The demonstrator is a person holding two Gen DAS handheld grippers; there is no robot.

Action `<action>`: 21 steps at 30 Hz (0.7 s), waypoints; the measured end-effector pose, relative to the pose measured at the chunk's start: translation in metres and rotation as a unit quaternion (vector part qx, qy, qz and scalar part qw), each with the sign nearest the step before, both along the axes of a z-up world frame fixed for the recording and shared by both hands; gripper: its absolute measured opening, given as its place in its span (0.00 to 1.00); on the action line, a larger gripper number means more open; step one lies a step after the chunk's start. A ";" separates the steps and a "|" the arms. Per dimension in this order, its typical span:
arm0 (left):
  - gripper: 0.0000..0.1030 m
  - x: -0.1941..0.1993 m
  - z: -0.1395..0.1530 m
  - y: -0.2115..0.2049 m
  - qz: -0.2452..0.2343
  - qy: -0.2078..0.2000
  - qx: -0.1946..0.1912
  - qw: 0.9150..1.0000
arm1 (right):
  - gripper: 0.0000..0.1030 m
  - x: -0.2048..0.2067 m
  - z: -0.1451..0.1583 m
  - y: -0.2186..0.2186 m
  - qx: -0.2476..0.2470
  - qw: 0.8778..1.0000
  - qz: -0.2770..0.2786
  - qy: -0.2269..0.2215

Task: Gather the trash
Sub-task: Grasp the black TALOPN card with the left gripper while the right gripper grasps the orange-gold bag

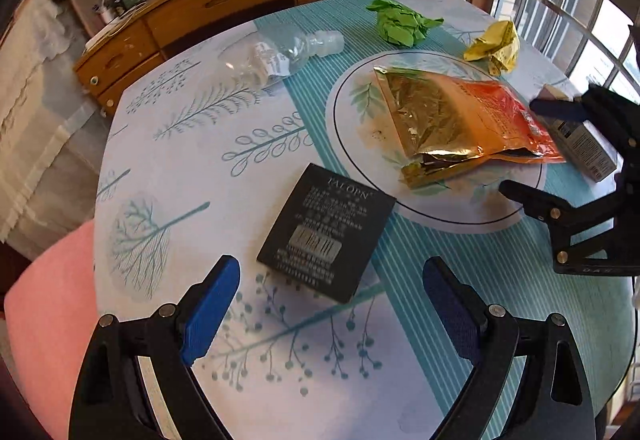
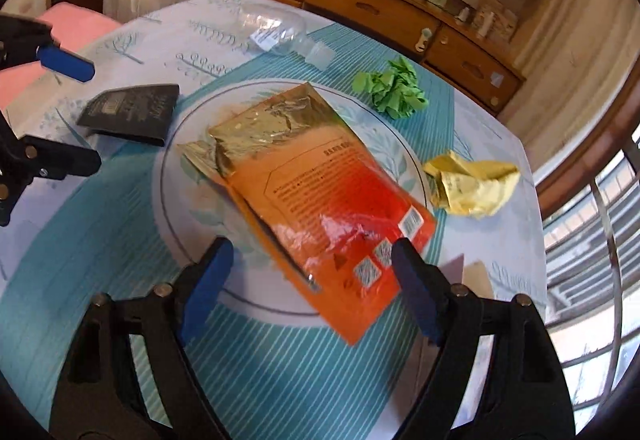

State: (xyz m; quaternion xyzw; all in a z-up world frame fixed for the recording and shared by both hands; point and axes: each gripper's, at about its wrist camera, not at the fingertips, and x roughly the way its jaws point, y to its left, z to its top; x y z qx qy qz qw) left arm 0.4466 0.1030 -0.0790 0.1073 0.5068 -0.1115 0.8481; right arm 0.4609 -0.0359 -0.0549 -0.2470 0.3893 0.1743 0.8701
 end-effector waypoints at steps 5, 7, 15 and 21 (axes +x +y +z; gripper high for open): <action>0.92 0.022 -0.012 -0.007 -0.014 0.013 0.009 1.000 | 0.79 0.026 -0.004 0.004 0.013 0.999 0.029 0.012; 0.92 0.028 -0.016 -0.006 -0.015 0.018 0.007 1.000 | 0.79 0.038 -0.005 0.004 0.023 0.999 0.036 0.026; 0.84 0.054 -0.020 0.004 -0.022 0.036 -0.036 0.998 | 0.79 0.067 -0.008 -0.003 0.071 0.995 0.019 0.073; 0.61 0.061 -0.012 0.010 -0.008 0.039 -0.062 0.997 | 0.56 0.077 -0.005 -0.008 0.100 0.991 -0.005 0.088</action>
